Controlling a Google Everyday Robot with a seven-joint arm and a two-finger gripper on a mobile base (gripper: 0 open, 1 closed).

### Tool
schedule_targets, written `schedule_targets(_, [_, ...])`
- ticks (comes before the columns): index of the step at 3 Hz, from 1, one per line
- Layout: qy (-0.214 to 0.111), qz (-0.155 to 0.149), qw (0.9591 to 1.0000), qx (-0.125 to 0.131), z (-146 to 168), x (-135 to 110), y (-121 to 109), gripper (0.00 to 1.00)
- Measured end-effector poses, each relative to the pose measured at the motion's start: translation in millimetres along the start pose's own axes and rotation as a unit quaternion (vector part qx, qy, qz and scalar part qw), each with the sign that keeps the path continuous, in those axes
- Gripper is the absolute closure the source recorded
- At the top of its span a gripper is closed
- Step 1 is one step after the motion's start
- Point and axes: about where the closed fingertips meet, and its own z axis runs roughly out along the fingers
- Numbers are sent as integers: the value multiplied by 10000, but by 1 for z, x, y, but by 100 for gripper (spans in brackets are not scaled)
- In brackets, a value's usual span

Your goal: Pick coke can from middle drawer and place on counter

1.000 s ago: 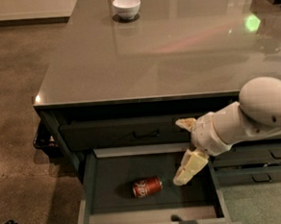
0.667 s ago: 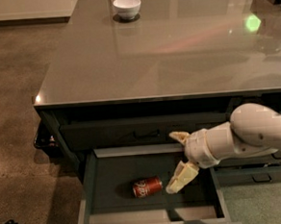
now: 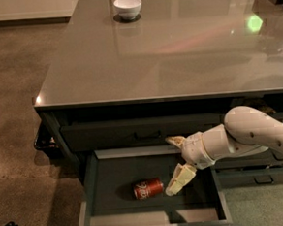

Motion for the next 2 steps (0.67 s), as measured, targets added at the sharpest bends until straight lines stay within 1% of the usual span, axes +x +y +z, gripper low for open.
schedule_targets(1, [18, 24, 10000, -59, 9, 7, 0, 0])
schedule_targets(2, [278, 92, 9995, -97, 44, 43, 4, 0])
